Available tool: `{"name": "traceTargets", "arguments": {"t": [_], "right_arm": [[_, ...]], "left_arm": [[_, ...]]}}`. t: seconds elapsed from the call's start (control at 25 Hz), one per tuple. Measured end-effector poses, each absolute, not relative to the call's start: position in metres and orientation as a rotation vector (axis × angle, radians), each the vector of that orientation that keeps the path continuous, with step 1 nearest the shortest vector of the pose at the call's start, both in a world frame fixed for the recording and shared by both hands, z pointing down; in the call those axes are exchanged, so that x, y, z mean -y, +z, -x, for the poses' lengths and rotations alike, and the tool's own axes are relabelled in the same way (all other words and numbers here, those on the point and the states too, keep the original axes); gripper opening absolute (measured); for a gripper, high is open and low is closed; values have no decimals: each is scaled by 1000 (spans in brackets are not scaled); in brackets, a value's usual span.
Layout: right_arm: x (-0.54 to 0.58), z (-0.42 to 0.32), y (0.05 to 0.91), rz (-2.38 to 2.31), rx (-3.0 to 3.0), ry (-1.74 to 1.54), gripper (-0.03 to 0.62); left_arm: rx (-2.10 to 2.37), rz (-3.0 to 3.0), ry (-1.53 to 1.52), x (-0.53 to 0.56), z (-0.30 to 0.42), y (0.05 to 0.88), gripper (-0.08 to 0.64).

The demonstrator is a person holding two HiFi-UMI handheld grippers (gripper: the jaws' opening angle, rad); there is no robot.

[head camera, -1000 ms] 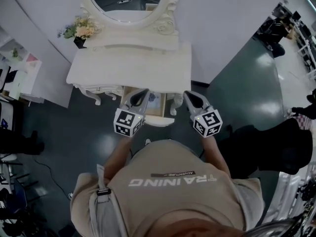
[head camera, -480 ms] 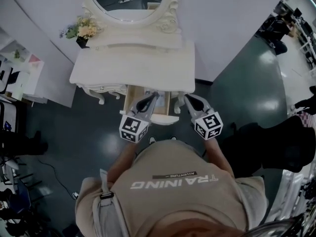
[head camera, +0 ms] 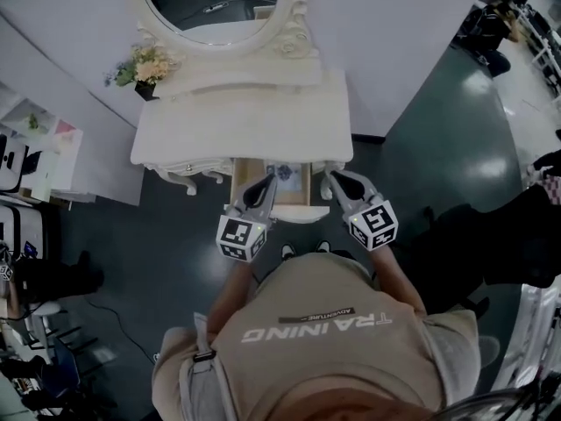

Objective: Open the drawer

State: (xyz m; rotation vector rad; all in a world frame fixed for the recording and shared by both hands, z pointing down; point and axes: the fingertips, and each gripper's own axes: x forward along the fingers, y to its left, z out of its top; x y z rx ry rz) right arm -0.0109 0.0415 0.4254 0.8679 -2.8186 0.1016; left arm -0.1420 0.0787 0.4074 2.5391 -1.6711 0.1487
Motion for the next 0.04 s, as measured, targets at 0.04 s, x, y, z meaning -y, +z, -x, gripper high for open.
{"name": "traceTargets", "arguments": {"t": [0.04], "right_arm": [[-43, 11, 427, -863, 2822, 105, 3]], "left_arm": [[1673, -2532, 146, -78, 142, 409, 8]]}}
